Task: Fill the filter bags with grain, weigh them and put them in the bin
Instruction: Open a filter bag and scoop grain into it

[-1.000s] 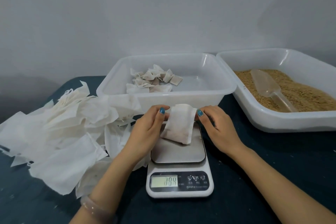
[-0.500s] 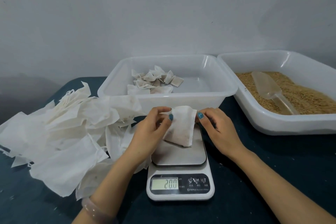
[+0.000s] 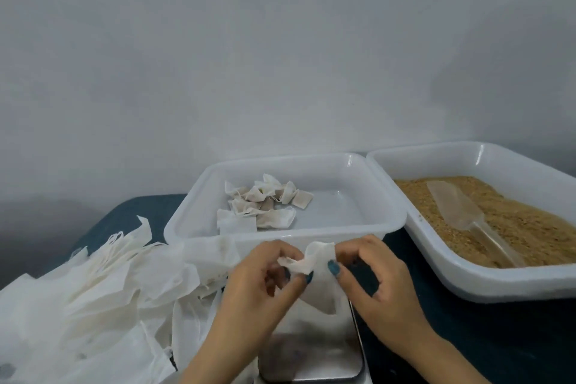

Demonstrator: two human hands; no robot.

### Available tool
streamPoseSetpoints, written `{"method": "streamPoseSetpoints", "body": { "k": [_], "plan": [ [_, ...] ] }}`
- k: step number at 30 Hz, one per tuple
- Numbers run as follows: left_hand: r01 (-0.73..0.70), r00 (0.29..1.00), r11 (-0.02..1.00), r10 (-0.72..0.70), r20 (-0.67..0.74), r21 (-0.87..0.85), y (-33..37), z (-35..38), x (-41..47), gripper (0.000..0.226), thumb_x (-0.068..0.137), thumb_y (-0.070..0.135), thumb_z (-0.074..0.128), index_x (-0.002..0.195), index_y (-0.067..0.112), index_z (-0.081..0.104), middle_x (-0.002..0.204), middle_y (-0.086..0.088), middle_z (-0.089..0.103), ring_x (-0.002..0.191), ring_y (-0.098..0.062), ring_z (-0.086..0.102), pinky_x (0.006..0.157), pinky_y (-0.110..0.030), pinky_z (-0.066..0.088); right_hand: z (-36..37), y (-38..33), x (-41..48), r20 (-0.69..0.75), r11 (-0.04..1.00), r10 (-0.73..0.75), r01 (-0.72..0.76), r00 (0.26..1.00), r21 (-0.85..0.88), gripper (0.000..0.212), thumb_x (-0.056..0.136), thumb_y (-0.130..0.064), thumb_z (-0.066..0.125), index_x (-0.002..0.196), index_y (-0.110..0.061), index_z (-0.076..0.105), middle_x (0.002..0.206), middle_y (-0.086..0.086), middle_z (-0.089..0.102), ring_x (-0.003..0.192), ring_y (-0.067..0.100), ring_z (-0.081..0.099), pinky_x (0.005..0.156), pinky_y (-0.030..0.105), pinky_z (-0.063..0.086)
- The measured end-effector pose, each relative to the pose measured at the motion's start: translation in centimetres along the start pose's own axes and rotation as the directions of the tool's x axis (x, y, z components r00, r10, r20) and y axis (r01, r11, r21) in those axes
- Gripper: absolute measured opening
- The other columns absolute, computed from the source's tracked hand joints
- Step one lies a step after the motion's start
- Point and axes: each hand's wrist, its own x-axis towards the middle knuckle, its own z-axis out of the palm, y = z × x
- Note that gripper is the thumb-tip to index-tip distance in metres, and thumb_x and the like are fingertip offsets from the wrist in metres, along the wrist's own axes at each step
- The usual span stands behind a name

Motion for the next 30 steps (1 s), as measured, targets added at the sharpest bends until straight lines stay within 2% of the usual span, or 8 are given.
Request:
{"method": "streamPoseSetpoints", "body": {
  "k": [6, 11, 14, 17, 20, 23, 26, 30],
  "plan": [
    [0.022, 0.968, 0.997, -0.002, -0.25, 0.078, 1.3, -4.6, 8.1, 0.014, 0.091, 0.021, 0.066, 0.084, 0.027, 0.056, 0.071, 0.004, 0.071, 0.066, -0.012, 0.066, 0.062, -0.024, 0.052, 0.2, -0.7, 1.5, -0.037, 0.997, 0.079, -0.08, 0.996, -0.004, 0.013, 0.089, -0.026, 0.061, 0.098, -0.036, 0.064, 0.097, -0.016, 0.064, 0.093, 0.011, 0.061, 0.076, 0.018, 0.047],
    [0.136, 0.975, 0.843, -0.208, 0.083, 0.521, -2.4, -6.0, 12.6, 0.015, 0.089, 0.026, 0.068, 0.088, 0.027, 0.053, 0.081, 0.007, 0.065, 0.074, -0.008, 0.06, 0.056, -0.012, 0.039, 0.7, 0.1, 0.6, 0.134, 0.989, 0.066, -0.047, 0.989, -0.143, 0.028, 0.085, -0.008, 0.067, 0.09, -0.035, 0.065, 0.096, -0.021, 0.06, 0.101, 0.007, 0.056, 0.085, 0.019, 0.043],
    [0.069, 0.861, 0.69, -0.407, 0.306, 0.721, -4.3, -5.4, 13.2, 0.016, 0.092, 0.035, 0.064, 0.094, 0.021, 0.057, 0.092, 0.005, 0.06, 0.084, -0.014, 0.054, 0.068, -0.024, 0.041, 0.7, 0.4, 0.5, 0.163, 0.981, 0.043, -0.011, 0.986, -0.195, 0.032, 0.081, -0.003, 0.069, 0.088, -0.034, 0.066, 0.095, -0.022, 0.058, 0.101, 0.006, 0.054, 0.085, 0.018, 0.042],
    [0.048, 0.767, 0.652, -0.51, 0.39, 0.757, -4.6, -6.0, 13.0, 0.036, 0.101, 0.045, 0.047, 0.075, 0.019, 0.047, 0.078, 0.005, 0.049, 0.068, -0.011, 0.042, 0.06, -0.025, 0.032, 0.5, 0.4, 0.4, 0.167, 0.977, 0.031, 0.005, 0.986, -0.212, 0.03, 0.081, -0.006, 0.067, 0.088, -0.035, 0.066, 0.094, -0.022, 0.056, 0.101, 0.005, 0.054, 0.084, 0.017, 0.042],
    [0.035, 0.796, 0.701, -0.45, 0.404, 0.712, -4.4, -6.8, 11.8, 0.046, 0.103, 0.05, 0.035, 0.07, 0.019, 0.037, 0.071, 0.003, 0.042, 0.064, -0.013, 0.036, 0.059, -0.027, 0.028, 0.4, 0.5, 0.4, 0.165, 0.972, 0.035, 0.005, 0.986, -0.236, 0.028, 0.082, -0.01, 0.065, 0.09, -0.036, 0.065, 0.095, -0.023, 0.055, 0.102, 0.004, 0.053, 0.086, 0.018, 0.041],
    [0.032, 0.832, 0.748, -0.388, 0.397, 0.663, -4.5, -6.5, 9.8, 0.041, 0.1, 0.057, 0.034, 0.075, 0.026, 0.043, 0.075, 0.007, 0.05, 0.07, -0.013, 0.044, 0.067, -0.029, 0.035, 0.5, 0.7, 0.5, 0.18, 0.967, 0.075, -0.027, 0.981, -0.252, 0.03, 0.084, -0.012, 0.066, 0.095, -0.04, 0.062, 0.101, -0.026, 0.053, 0.107, 0.002, 0.05, 0.089, 0.014, 0.039],
    [-0.009, 0.864, 0.721, -0.343, 0.368, 0.692, -4.1, -5.7, 7.9, 0.032, 0.099, 0.058, 0.036, 0.101, 0.032, 0.055, 0.096, 0.01, 0.06, 0.088, -0.012, 0.054, 0.079, -0.03, 0.043, 0.6, 0.9, 0.6, 0.193, 0.965, 0.126, -0.075, 0.973, -0.252, 0.03, 0.087, -0.015, 0.064, 0.1, -0.042, 0.059, 0.105, -0.029, 0.051, 0.111, 0.0, 0.048, 0.09, 0.013, 0.038],
    [-0.082, 0.976, 0.689, -0.092, 0.199, 0.72, -2.5, -5.6, 5.5, 0.03, 0.101, 0.049, 0.043, 0.12, 0.03, 0.055, 0.117, 0.015, 0.058, 0.111, -0.009, 0.052, 0.093, -0.026, 0.041, 0.3, 1.1, 0.2, 0.23, 0.958, 0.111, -0.042, 0.967, -0.285, 0.034, 0.084, -0.011, 0.067, 0.096, -0.042, 0.061, 0.103, -0.029, 0.051, 0.109, 0.002, 0.05, 0.088, 0.015, 0.04]
  ]
}}
